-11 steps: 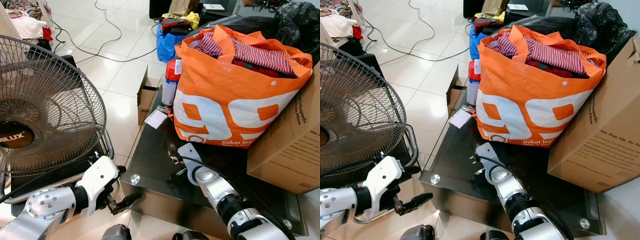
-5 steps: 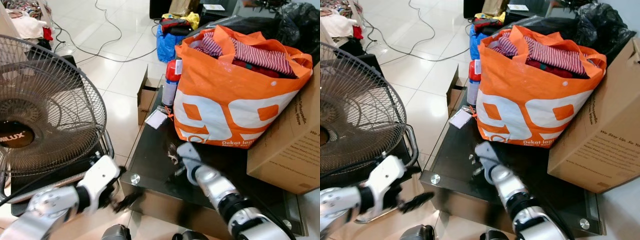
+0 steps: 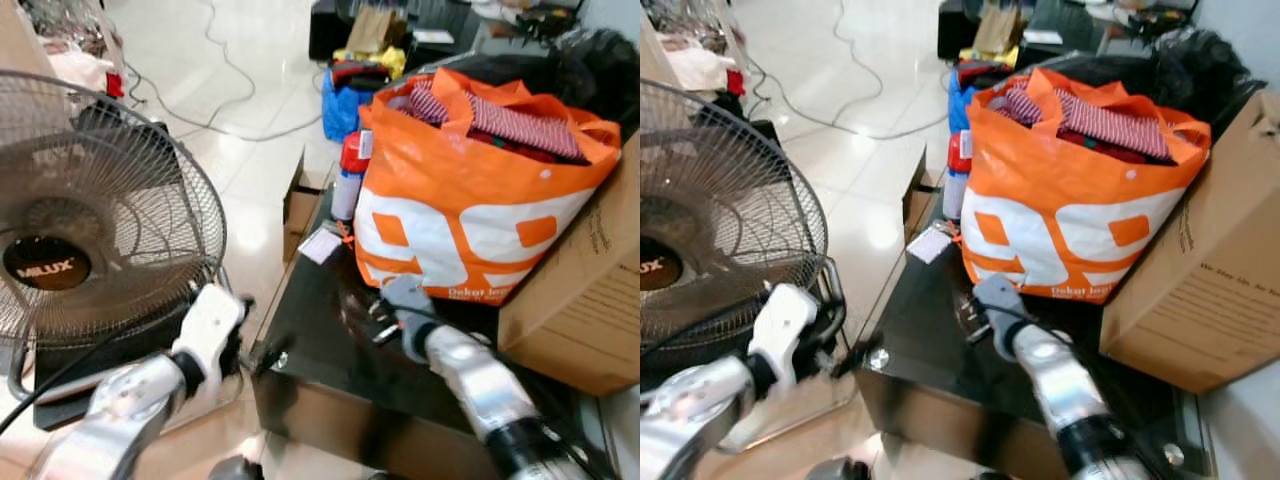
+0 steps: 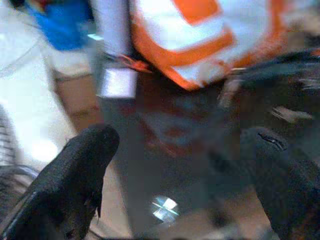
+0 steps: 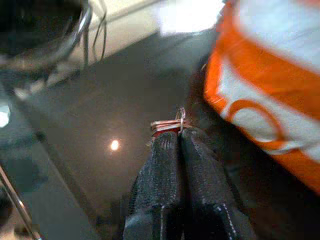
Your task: Hang keys on a hook
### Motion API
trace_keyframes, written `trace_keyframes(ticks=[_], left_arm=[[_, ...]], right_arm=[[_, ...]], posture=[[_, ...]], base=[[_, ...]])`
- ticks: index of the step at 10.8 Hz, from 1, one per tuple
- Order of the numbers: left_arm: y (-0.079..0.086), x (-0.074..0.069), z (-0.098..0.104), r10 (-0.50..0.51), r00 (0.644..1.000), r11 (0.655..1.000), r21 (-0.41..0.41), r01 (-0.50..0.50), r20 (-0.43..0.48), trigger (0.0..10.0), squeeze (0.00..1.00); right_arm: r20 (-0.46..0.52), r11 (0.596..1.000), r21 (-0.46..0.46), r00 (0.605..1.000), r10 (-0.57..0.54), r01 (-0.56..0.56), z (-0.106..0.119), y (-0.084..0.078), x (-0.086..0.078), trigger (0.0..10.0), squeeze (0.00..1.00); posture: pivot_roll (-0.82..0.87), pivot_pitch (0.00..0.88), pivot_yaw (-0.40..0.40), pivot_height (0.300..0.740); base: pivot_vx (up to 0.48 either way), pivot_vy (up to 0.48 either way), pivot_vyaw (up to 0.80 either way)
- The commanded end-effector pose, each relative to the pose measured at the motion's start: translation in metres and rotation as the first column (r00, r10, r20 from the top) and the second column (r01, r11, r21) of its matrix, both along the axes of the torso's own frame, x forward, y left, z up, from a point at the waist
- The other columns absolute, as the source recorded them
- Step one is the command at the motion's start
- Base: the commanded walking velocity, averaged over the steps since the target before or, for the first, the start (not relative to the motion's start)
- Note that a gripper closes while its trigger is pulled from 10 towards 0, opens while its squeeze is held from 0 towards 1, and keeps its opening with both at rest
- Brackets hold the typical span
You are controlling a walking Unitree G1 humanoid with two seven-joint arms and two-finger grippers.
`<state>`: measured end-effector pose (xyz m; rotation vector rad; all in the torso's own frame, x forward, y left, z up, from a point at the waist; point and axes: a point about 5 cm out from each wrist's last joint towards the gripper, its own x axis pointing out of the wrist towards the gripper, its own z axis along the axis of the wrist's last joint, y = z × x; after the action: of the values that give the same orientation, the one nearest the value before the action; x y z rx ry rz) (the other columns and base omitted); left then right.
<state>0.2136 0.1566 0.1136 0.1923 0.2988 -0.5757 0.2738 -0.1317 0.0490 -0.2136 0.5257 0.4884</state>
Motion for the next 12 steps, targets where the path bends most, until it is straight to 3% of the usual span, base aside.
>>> trace_keyframes(ticks=[1,2,3,4,5,6,7,11,12], left_arm=[[0.005,0.008,0.008,0.140,0.985,0.990,0.005,-0.141,0.098,10.0,0.00],[0.004,0.011,0.011,0.193,0.973,0.981,-0.017,-0.192,0.130,10.0,0.00],[0.003,0.013,0.012,0.211,0.968,0.977,-0.025,-0.209,0.139,10.0,0.00],[0.007,0.021,0.015,0.248,0.952,0.969,-0.031,-0.246,0.177,10.0,0.00],[0.009,0.029,0.017,0.246,0.947,0.969,-0.022,-0.247,0.208,10.0,0.00],[0.005,0.041,0.022,0.237,0.942,0.971,-0.027,-0.237,0.239,10.0,0.00],[0.004,0.045,0.022,0.222,0.945,0.975,-0.029,-0.222,0.239,10.0,0.00],[0.000,0.070,0.025,0.137,0.952,0.990,-0.006,-0.141,0.273,10.0,0.00],[0.000,0.072,0.024,0.133,0.953,0.991,-0.006,-0.137,0.272,10.0,0.00]], right_arm=[[0.076,0.982,0.130,0.986,-0.148,0.138,0.027,-0.015,-0.001,0.0,0.00],[0.107,0.950,0.214,0.962,-0.253,0.226,0.037,-0.021,-0.006,0.0,0.00],[0.110,0.939,0.234,0.953,-0.283,0.252,0.040,-0.023,-0.008,0.0,0.00],[0.132,0.851,0.366,0.884,-0.449,0.377,0.055,-0.022,-0.023,0.0,0.00],[0.113,0.827,0.380,0.867,-0.485,0.413,0.054,-0.021,-0.029,0.0,0.00],[0.153,0.860,0.300,0.869,-0.470,0.413,0.051,-0.021,-0.024,0.0,0.00],[0.184,0.872,0.276,0.868,-0.461,0.405,0.053,-0.021,-0.020,0.0,0.00],[0.225,0.833,0.278,0.811,-0.540,0.478,0.058,-0.026,-0.023,0.0,0.00],[0.228,0.827,0.278,0.803,-0.551,0.488,0.058,-0.028,-0.024,0.0,0.00]], posture=[[0.07,0.000,-0.108,0.740],[0.08,0.000,-0.118,0.740],[0.08,0.000,-0.118,0.740],[0.07,0.000,-0.101,0.740],[0.06,0.000,-0.091,0.740],[0.05,0.000,-0.067,0.740],[0.03,0.000,-0.040,0.740],[-0.09,0.000,0.131,0.740],[-0.09,0.000,0.132,0.740]], base=[[0.000,0.000,0.00],[0.000,0.000,0.00],[0.000,0.000,0.00],[0.000,0.000,0.00],[0.000,0.000,0.00],[0.000,0.000,0.00],[0.000,0.000,0.00],[0.000,0.000,0.00],[0.000,0.000,0.00]])
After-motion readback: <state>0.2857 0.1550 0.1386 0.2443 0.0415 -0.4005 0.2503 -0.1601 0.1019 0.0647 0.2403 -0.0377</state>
